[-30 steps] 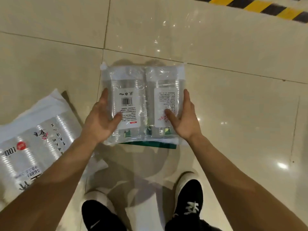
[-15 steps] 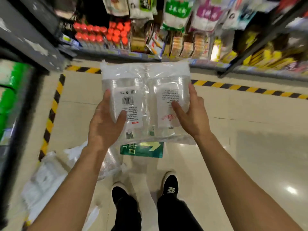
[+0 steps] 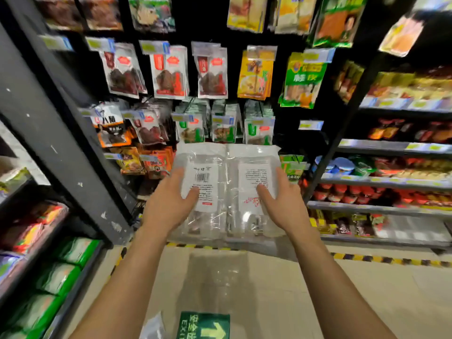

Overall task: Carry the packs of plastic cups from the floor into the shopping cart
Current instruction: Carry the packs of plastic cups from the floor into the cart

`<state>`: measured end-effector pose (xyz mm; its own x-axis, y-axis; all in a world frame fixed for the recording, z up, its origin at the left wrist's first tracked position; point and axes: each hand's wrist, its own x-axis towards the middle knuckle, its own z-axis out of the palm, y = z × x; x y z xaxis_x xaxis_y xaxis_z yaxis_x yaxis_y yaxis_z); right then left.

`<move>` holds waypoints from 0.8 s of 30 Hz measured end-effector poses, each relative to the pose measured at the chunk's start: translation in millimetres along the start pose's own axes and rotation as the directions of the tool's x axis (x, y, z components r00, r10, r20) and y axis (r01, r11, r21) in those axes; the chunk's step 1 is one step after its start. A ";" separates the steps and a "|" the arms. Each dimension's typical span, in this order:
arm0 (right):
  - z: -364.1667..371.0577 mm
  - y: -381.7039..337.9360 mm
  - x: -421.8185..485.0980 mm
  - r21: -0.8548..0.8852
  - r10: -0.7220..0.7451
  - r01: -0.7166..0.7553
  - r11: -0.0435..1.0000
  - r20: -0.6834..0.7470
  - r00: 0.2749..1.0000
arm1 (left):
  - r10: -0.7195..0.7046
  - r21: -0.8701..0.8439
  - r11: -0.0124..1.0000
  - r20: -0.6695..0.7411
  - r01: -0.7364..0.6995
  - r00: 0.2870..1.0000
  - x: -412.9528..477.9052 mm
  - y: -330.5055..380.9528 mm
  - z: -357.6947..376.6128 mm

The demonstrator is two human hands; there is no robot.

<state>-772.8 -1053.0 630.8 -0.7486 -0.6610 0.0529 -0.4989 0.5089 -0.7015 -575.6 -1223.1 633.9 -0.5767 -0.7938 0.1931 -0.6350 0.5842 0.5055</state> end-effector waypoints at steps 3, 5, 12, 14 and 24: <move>-39.9 -17.1 -16.7 0.039 -0.046 0.048 0.998 -0.042 0.998 | 0.046 -0.001 0.999 -0.007 -0.046 0.999 -3.0 29.3 -28.5; -60.0 -22.1 -29.2 0.007 -0.005 0.006 1.000 -0.073 0.997 | 0.076 -0.023 0.997 -0.005 -0.076 0.997 -5.0 43.7 -39.0; -117.3 -20.5 -98.2 -0.071 0.053 -0.071 0.995 -0.234 0.971 | 0.239 -0.053 0.970 0.065 -0.236 0.969 -26.5 93.0 -43.7; -132.8 -13.9 -128.3 -0.078 0.089 -0.118 0.990 -0.310 0.947 | 0.320 -0.094 0.945 0.082 -0.313 0.944 -37.9 110.9 -40.6; -207.7 36.4 -377.3 0.052 0.454 -0.566 0.823 -0.659 0.600 | 0.744 -0.330 0.665 0.223 -0.669 0.630 -188.7 248.2 22.6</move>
<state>-599.2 -670.5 732.9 -0.9633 0.1981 0.1813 0.0359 0.7640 -0.6442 -636.0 -924.5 704.0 -0.9504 -0.0274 0.3099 0.1333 0.8643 0.4850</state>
